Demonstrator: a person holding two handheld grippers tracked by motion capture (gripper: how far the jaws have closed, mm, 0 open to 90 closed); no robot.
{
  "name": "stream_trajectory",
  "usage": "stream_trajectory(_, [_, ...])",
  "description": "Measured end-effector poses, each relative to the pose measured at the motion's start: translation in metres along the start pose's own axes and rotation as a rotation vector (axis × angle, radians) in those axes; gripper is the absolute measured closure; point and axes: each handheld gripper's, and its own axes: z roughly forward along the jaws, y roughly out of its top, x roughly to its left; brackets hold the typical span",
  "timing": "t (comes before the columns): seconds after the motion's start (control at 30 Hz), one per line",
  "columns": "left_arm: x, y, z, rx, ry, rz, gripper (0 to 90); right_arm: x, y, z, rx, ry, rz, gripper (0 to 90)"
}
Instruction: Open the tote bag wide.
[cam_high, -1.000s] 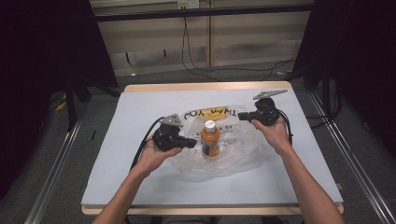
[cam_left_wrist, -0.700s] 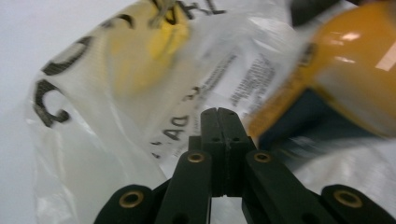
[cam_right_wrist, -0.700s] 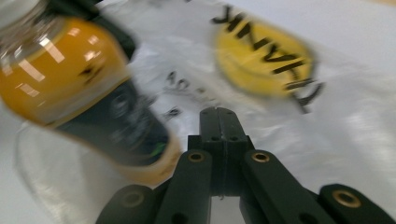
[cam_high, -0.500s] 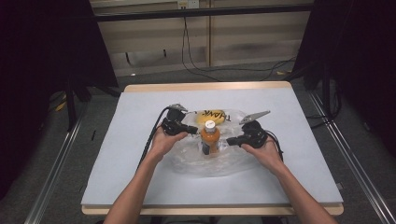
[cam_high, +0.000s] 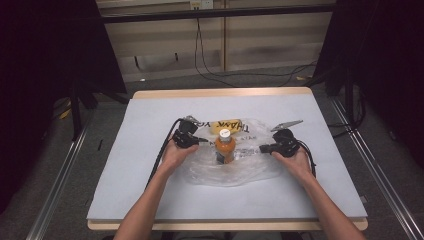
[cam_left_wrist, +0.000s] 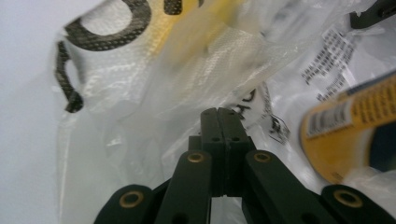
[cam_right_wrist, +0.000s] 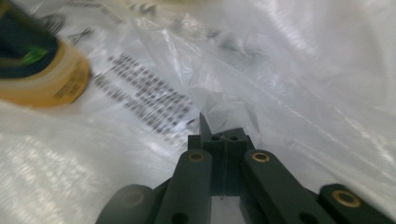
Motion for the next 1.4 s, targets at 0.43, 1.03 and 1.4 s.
stream_trajectory(0.43, [-0.022,-0.01,-0.063,-0.214,-0.033,0.097,90.0,0.03,0.0,-0.034,-0.187,0.132,-0.041,90.0])
stream_trajectory(1.03, [-0.039,-0.077,-0.128,-0.344,-0.023,0.103,87.9,0.046,-0.038,-0.096,-0.362,0.077,-0.039,76.9])
stream_trajectory(1.4, [-0.061,-0.116,-0.138,-0.381,0.041,0.095,45.7,0.057,-0.061,-0.117,-0.407,0.013,-0.045,21.3])
